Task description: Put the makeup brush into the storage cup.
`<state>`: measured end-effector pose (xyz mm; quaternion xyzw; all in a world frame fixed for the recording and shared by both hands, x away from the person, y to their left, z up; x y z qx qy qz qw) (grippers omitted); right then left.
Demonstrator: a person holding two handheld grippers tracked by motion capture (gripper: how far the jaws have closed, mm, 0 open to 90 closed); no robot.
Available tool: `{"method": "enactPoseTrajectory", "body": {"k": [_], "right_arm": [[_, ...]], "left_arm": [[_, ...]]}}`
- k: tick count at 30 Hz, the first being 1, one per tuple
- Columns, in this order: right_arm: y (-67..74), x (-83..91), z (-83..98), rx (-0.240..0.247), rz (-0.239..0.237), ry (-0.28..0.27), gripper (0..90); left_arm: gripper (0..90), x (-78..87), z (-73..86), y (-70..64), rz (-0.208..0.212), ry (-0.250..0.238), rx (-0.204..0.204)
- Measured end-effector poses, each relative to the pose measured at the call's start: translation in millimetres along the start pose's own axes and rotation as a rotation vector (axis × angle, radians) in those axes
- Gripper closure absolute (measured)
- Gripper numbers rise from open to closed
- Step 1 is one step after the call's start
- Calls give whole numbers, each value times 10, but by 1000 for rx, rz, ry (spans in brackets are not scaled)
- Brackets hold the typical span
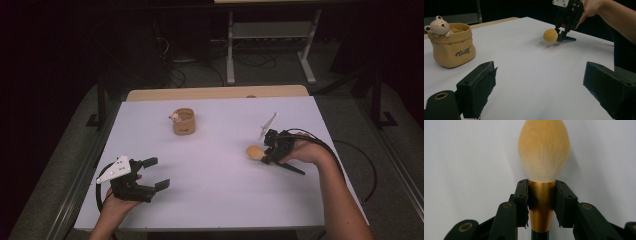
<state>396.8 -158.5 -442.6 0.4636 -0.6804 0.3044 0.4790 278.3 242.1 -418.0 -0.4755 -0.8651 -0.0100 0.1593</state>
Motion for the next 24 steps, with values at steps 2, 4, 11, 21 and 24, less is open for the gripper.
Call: {"method": "enactPoseTrajectory", "body": {"k": [2, 4, 11, 21, 24], "right_arm": [[-14, 49, -9, -9, 15, -33, 656], [-24, 98, -15, -20, 20, -68, 657], [-49, 248, -23, -54, 33, -167, 657], [-84, 401, -24, -105, 54, -289, 658], [-92, 442, -37, -126, 62, -334, 657]], "left_arm": [[103, -8, 1, 0, 1, 1, 1], [103, -11, 2, -8, 3, -1, 8], [103, -3, -2, -2, 1, 1, -3], [103, -7, -3, -14, 2, 2, -2], [103, -5, -7, -21, 2, 2, 0]]}}
Point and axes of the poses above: each handheld gripper's, and its own axes: x roughly backward along the jaws, z roughly out of its underside, y roughly to its left, the point moved 4 cm from there along -x, roughly forward along the jaws
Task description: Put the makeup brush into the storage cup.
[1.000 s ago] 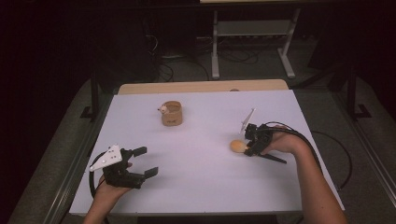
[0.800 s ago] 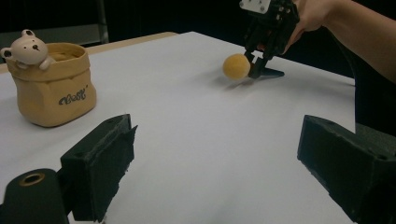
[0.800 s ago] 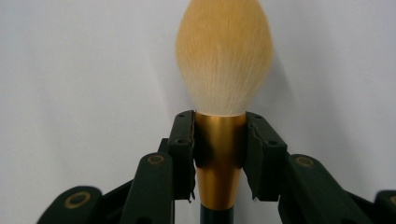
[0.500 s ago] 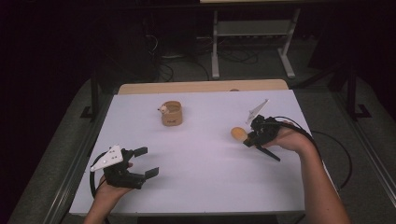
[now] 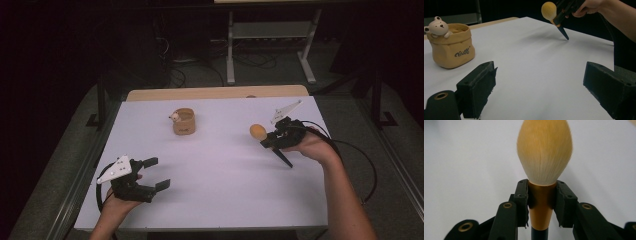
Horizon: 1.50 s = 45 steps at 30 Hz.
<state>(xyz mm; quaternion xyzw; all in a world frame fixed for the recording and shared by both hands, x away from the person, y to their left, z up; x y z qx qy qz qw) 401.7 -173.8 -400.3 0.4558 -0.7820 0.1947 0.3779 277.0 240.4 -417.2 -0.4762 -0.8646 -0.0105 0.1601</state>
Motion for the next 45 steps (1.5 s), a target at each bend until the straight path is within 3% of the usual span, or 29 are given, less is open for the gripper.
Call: {"method": "enactPoseTrajectory", "body": {"k": [14, 25, 36, 40, 45], "right_arm": [[-66, 115, -79, -73, 39, -185, 658], [-58, 169, -179, -111, 42, -319, 658], [0, 171, -268, -137, 34, -387, 658], [44, 170, -315, -134, 20, -410, 657], [87, 161, -351, -138, 6, -431, 658]], "left_arm": [[103, 9, -13, 6, -4, -9, -1], [103, -7, -41, 20, -7, -12, -8], [103, -65, -117, 41, -3, -22, -18], [103, -116, -154, 43, 3, -14, -6], [103, -185, -191, 65, 12, -1, -18]]}}
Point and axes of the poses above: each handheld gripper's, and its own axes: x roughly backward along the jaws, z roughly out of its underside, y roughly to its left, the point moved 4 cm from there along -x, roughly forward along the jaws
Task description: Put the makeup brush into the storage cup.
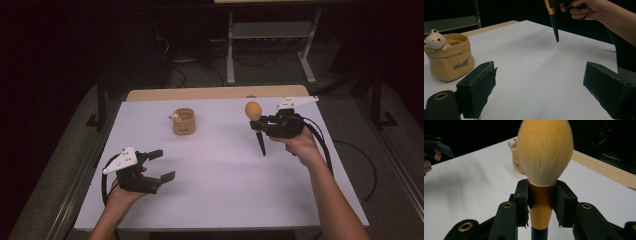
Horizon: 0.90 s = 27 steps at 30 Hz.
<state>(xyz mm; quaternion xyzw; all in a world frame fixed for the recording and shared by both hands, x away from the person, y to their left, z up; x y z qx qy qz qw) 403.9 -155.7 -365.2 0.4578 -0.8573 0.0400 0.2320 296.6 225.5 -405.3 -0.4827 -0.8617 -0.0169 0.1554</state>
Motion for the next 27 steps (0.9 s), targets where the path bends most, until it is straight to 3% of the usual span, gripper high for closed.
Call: {"method": "enactPoseTrajectory", "body": {"k": [12, 27], "right_arm": [[128, -53, -56, -5, -43, -40, 657], [273, -124, -120, -7, -79, -56, 657]], "left_arm": [[103, -173, -169, 17, 21, -19, -38], [103, -523, -391, 8, 75, -45, -79]]}}
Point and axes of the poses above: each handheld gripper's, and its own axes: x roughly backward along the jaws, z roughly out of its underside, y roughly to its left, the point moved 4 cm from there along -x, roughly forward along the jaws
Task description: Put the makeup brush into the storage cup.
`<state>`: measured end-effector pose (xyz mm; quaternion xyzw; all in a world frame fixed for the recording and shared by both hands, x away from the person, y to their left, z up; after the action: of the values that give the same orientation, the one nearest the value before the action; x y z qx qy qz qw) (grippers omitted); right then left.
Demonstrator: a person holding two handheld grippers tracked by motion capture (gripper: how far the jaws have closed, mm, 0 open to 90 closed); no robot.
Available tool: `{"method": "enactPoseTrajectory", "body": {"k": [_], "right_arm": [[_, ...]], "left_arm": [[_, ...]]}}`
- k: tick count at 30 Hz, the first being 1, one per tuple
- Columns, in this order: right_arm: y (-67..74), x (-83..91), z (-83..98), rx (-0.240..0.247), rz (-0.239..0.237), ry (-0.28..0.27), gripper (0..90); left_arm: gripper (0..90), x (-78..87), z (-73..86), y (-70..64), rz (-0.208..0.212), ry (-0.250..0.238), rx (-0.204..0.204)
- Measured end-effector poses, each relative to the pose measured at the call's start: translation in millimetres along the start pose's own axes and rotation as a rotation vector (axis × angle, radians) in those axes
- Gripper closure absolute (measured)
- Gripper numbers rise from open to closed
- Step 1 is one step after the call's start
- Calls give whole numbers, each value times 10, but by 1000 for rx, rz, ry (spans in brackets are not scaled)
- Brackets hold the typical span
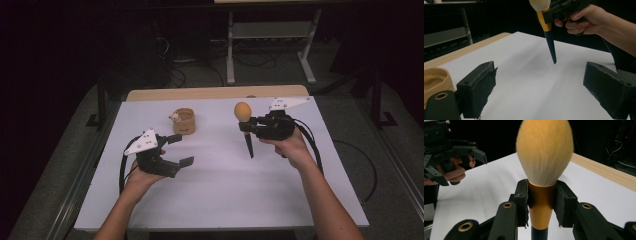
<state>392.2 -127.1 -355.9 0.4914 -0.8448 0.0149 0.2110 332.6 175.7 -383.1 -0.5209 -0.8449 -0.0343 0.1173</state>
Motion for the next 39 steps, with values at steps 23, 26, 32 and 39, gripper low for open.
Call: {"method": "enactPoseTrajectory", "body": {"k": [23, 26, 32, 39], "right_arm": [[131, -94, -46, -15, -48, -54, 657], [154, -134, -35, -17, -73, -61, 657], [200, -182, -27, -26, -100, -71, 657], [253, -193, -46, -28, -126, -95, 657]], "left_arm": [[132, -356, -122, -103, 80, 1, -33], [132, -404, -102, -141, 105, 11, -34], [132, -493, -68, -189, 119, 29, -30], [132, -586, -51, -249, 132, 36, -43]]}}
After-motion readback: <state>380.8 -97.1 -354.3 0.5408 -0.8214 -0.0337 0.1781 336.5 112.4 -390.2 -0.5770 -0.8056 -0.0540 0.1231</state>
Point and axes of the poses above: each handheld gripper's, and its own axes: x roughly backward along the jaws, z roughly out of its underside, y roughly to its left, the point moved 4 cm from there along -x, roughly forward along the jaws
